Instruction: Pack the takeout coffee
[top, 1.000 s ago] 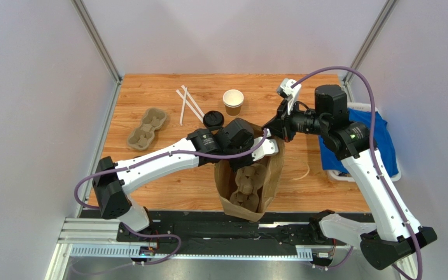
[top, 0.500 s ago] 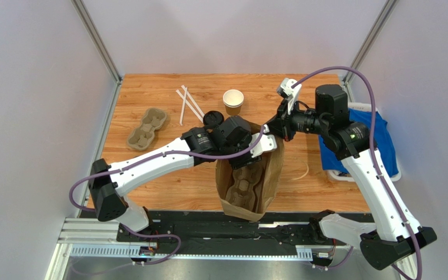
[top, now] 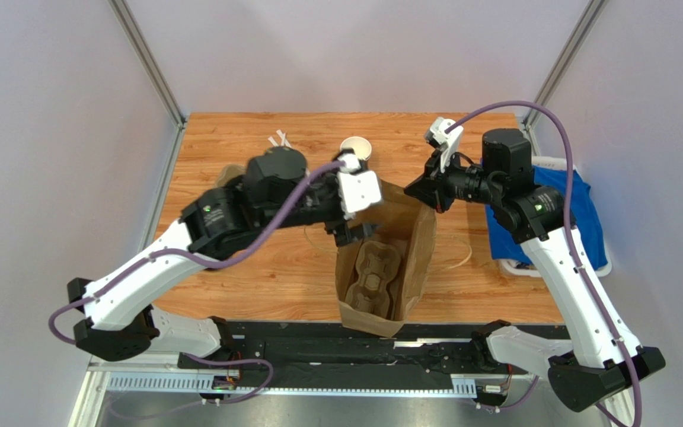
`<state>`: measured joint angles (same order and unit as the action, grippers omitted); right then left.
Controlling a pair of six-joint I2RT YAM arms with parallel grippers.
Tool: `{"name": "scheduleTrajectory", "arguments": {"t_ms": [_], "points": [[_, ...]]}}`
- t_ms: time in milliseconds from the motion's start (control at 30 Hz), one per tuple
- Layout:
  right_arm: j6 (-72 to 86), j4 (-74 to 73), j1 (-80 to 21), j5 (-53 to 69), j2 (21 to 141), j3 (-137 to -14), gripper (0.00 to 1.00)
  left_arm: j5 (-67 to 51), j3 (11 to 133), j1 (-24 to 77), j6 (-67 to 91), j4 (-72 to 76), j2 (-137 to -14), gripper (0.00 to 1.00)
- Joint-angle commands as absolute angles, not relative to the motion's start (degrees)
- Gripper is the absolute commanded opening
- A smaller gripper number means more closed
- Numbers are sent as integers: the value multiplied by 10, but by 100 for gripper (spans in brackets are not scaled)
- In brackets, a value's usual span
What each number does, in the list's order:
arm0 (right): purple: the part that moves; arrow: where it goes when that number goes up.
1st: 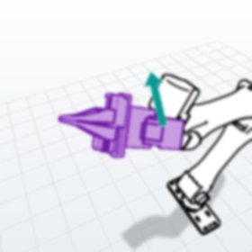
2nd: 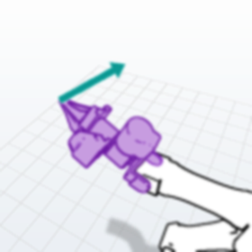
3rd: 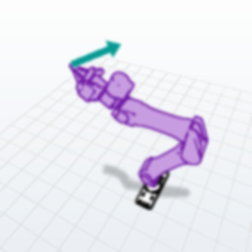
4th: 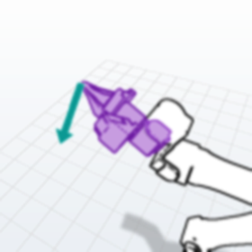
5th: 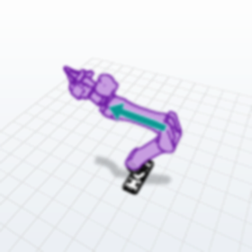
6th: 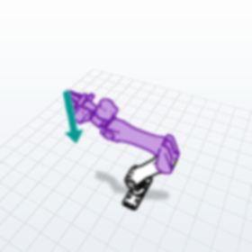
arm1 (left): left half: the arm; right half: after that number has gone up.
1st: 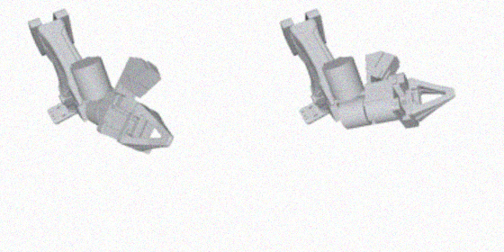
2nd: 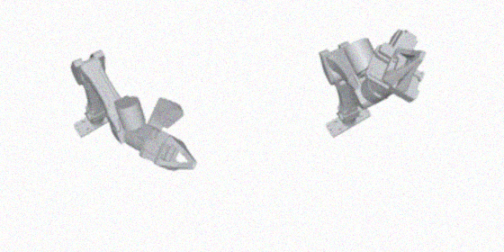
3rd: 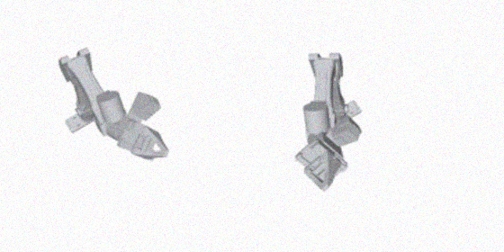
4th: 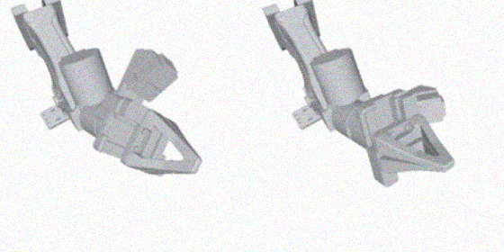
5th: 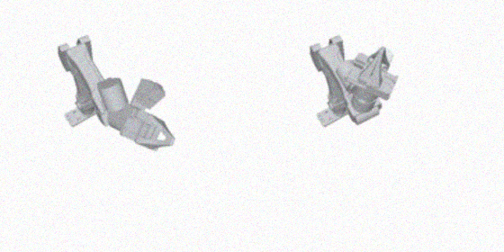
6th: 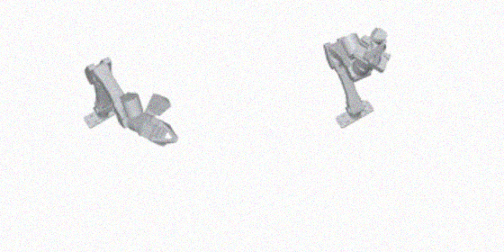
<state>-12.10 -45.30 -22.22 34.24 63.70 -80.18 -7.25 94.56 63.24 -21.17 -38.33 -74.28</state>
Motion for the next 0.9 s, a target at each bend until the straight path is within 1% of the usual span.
{"name": "scheduleTrajectory", "arguments": {"t_ms": [0, 33, 67, 133, 167, 233, 267, 333, 367, 400, 433, 467, 600, 700, 733, 867], "points": [[-124, -462, -209, 312, 630, -807, 0, -87, 1030, 556, -170, -366, -707, 89], [-121, -468, -206, 302, 629, -808, 0, -87, 1048, 530, -142, -373, -710, 89], [-121, -470, -201, 298, 628, -809, 0, -85, 1093, 475, -129, -395, -726, 89], [-116, -478, -196, 283, 627, -809, 0, -71, 1131, 420, -102, -418, -744, 89], [-113, -480, -191, 278, 625, -808, 0, -64, 1157, 360, -97, -442, -764, 90], [-107, -483, -185, 266, 622, -806, 0, -69, 1179, 304, -74, -468, -788, 90], [-105, -485, -181, 261, 620, -805, 0, -73, 1193, 258, -71, -496, -815, 90], [-104, -488, -178, 249, 617, -805, 0, -66, 1208, 229, -71, -526, -849, 90], [-103, -489, -175, 245, 616, -805, 0, -70, 1237, 206, -69, -572, -892, 91], [-103, -491, -174, 240, 615, -806, 0, -80, 1250, 200, -69, -590, -913, 90], [-104, -492, -171, 232, 614, -806, 0, -82, 1260, 200, -79, -608, -934, 92], [-102, -493, -170, 230, 614, -807, 0, -74, 1279, 199, -76, -637, -975, 93], [-98, -498, -164, 220, 609, -802, 0, -70, 1306, 198, -25, -677, -1057, 93], [-93, -499, -162, 214, 604, -798, 0, -85, 1253, 199, 11, -626, -1067, 95], [-93, -500, -159, 213, 600, -797, 0, -94, 1221, 200, 16, -596, -1067, 99], [-87, -502, -156, 209, 597, -792, 0, -117, 1196, 208, 19, -576, -1093, 99]]}}
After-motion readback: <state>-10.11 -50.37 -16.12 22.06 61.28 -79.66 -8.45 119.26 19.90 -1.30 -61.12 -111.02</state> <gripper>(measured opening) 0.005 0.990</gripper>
